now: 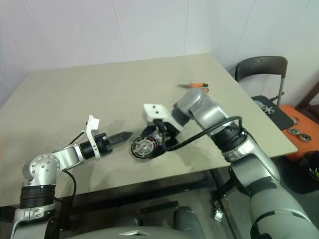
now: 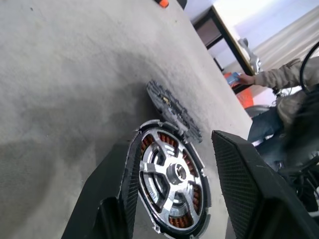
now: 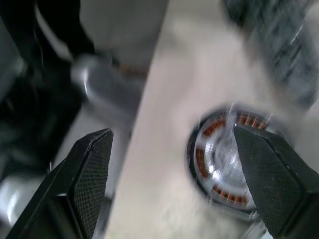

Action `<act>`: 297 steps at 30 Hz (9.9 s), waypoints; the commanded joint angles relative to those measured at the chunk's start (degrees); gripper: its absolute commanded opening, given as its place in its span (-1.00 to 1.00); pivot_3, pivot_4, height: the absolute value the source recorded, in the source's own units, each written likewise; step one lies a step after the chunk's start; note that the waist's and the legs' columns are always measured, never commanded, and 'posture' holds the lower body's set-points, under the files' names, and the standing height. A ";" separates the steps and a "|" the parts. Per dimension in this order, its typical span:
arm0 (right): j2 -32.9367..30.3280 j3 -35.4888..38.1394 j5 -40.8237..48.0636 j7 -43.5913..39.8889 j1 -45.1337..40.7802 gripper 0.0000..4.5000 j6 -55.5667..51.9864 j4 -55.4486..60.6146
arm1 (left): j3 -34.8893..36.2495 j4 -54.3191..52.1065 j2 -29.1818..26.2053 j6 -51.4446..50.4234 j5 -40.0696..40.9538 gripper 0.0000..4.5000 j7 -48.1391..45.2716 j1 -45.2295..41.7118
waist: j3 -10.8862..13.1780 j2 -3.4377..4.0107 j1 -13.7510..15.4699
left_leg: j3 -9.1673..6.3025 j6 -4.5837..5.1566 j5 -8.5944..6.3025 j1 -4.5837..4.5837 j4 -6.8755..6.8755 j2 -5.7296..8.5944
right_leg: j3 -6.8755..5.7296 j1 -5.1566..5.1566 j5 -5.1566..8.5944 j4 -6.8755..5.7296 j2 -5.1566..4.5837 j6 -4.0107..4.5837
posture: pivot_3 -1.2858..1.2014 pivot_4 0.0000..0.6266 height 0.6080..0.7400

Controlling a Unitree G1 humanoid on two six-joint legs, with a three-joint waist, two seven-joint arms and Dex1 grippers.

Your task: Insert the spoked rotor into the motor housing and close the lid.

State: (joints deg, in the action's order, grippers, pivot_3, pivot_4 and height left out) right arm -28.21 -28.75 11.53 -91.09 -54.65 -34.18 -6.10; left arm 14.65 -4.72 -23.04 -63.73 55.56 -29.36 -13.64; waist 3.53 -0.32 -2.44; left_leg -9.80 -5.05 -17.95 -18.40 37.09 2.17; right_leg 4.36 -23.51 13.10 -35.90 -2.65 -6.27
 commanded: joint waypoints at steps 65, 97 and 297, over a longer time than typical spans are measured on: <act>10.58 2.98 -0.87 40.73 25.59 -0.99 3.31 -5.56 | 4.68 -0.02 -11.45 -5.13 3.31 0.06 -3.24 -2.99 | -0.07 0.09 -0.17 | 0.16 0.17 -0.09 -0.05 -0.48 -0.03 | 0.09 -0.01 0.04 0.64 -0.02 -0.10 | 0.03 -1.00 1.00; -10.09 23.70 16.99 41.24 38.49 -0.46 -12.97 24.22 | -0.46 -3.48 -8.68 -3.85 1.65 0.06 -5.43 -0.15 | 0.16 -0.21 0.09 | 0.28 0.39 -0.24 0.00 -0.03 -0.03 | 0.11 0.28 0.42 0.71 -0.04 -0.32 | 0.03 -1.00 1.00; 11.71 18.43 2.43 50.49 25.30 0.78 6.46 -6.38 | 0.05 0.31 -5.49 -1.62 -3.79 0.06 -6.38 -3.01 | -0.51 -0.22 -0.10 | 0.25 0.22 -0.15 0.15 -0.85 -0.10 | -0.12 -0.32 -0.13 0.72 -0.11 0.06 | 0.03 -1.00 1.00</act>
State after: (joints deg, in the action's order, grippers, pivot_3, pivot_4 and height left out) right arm -16.90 -10.14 14.03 -39.94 -29.25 -28.30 -13.96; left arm 13.28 -2.42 -28.45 -65.78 50.75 -35.90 -16.22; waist 3.02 -0.53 -2.54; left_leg -9.55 -4.83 -18.10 -18.25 36.25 2.07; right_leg 4.24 -23.83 12.98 -35.19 -2.76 -6.21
